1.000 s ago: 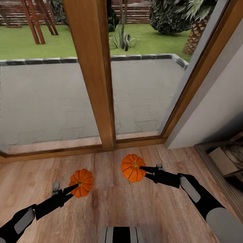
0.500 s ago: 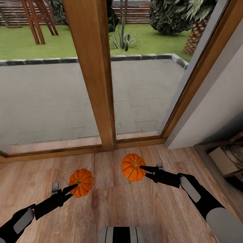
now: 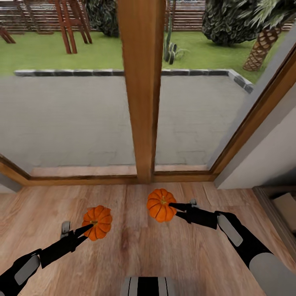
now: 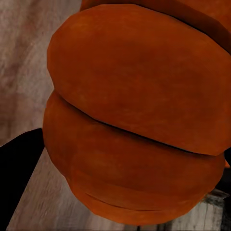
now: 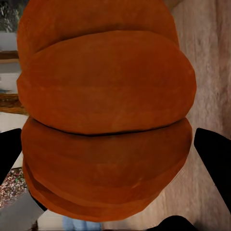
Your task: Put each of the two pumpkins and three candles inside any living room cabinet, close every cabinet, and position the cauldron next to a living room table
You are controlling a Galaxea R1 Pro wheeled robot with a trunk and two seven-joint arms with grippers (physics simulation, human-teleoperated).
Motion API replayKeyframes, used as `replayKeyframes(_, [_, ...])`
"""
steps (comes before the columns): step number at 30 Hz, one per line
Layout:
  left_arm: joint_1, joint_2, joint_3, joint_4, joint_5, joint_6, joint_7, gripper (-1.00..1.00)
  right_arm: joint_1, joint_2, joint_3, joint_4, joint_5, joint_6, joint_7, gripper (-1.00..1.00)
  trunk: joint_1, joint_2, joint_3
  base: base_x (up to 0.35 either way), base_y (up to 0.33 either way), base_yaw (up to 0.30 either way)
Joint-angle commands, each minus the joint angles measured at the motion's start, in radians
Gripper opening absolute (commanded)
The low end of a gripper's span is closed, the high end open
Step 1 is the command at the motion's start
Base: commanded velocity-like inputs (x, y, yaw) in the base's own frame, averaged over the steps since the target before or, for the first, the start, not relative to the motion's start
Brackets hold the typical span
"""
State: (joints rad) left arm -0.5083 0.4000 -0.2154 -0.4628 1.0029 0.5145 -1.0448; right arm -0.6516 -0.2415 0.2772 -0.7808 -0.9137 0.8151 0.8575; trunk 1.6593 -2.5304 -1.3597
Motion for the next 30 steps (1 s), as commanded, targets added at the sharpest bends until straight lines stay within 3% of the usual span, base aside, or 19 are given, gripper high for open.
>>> replayKeyframes(1, [-0.001, 0.005, -0.007, 0.001, 0.011, 0.009, 0.000, -1.00, 0.000, -0.001, 0.003, -0.001, -0.008, 0.006, -0.002, -1.00, -0.001, 0.000, 0.003, 0.000, 0.000, 0.287])
replayKeyframes(4, [-0.001, 0.020, -0.004, 0.004, 0.012, 0.010, 0.000, -1.00, 0.000, -0.002, 0.002, 0.000, -0.006, 0.007, -0.003, -1.00, -0.002, 0.001, 0.015, 0.000, 0.000, 0.288])
replayKeyframes(7, [0.000, 0.029, 0.025, 0.005, 0.013, 0.010, 0.000, -1.00, 0.000, -0.002, 0.002, 0.000, -0.005, 0.007, -0.003, -1.00, -0.003, 0.001, 0.027, 0.000, 0.000, 0.288])
replayKeyframes(14, [0.002, 0.032, 0.046, 0.007, 0.012, 0.031, -0.004, -1.00, 0.000, -0.002, 0.002, 0.000, -0.004, 0.008, -0.018, -1.00, -0.006, 0.003, 0.052, 0.000, 0.000, 0.284])
replayKeyframes(20, [0.004, 0.034, 0.048, 0.010, 0.007, 0.056, -0.104, -1.00, 0.000, -0.001, 0.003, 0.001, -0.004, 0.013, -0.048, -1.00, -0.006, 0.003, 0.050, 0.000, 0.000, 0.281])
replayKeyframes(30, [0.005, 0.052, 0.048, 0.010, 0.008, 0.059, -0.122, -1.00, 0.000, -0.002, 0.003, 0.001, -0.004, 0.016, -0.098, -1.00, -0.006, 0.003, 0.046, -0.161, 0.045, 0.281])
